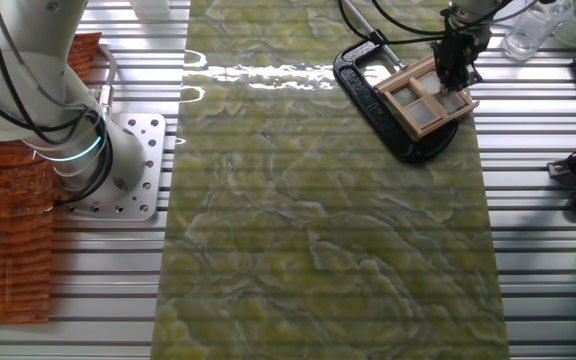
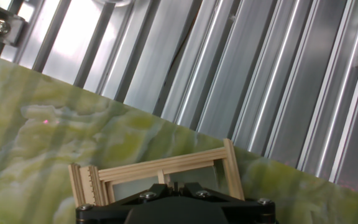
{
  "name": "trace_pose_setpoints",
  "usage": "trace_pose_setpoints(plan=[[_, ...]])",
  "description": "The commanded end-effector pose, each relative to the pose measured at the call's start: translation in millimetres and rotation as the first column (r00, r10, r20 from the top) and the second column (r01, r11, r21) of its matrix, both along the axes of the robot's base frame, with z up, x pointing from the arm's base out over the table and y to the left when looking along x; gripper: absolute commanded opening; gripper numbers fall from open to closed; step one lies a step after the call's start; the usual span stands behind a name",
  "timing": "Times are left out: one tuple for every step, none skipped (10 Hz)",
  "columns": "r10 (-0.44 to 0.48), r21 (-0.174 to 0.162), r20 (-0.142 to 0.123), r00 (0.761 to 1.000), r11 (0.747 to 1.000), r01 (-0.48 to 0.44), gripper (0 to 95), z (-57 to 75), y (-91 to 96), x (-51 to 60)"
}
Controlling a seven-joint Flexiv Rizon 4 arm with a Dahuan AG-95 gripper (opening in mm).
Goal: Open a sliding window
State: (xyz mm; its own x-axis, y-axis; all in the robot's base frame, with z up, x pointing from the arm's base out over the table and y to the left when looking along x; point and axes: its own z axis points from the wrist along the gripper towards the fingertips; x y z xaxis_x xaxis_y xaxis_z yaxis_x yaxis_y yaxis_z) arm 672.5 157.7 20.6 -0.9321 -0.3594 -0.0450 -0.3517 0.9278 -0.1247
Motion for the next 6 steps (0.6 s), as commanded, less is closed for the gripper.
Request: trace_pose_setpoints(plan=[[0.000, 0.001, 0.001, 1.000, 1.000, 0.000, 0.0, -0.3, 0.7, -0.3], [0.000, 0.002, 0.000, 1.000, 1.000, 0.000, 0.0, 0.1, 1.5, -0.3], [0.000, 0.002, 0.000, 1.000, 1.000, 0.000, 0.0, 0.1, 2.3, -0.5], [-0.001, 0.003, 0.000, 1.000, 1.000, 0.001, 0.0, -0.1, 3.0, -0.9], [-0.003, 0.003, 0.001, 1.000, 1.000, 0.003, 0.0, -0.4, 4.0, -1.4], [-0.003, 0.004, 0.001, 1.000, 1.000, 0.003, 0.0, -0.6, 4.9, -1.9]])
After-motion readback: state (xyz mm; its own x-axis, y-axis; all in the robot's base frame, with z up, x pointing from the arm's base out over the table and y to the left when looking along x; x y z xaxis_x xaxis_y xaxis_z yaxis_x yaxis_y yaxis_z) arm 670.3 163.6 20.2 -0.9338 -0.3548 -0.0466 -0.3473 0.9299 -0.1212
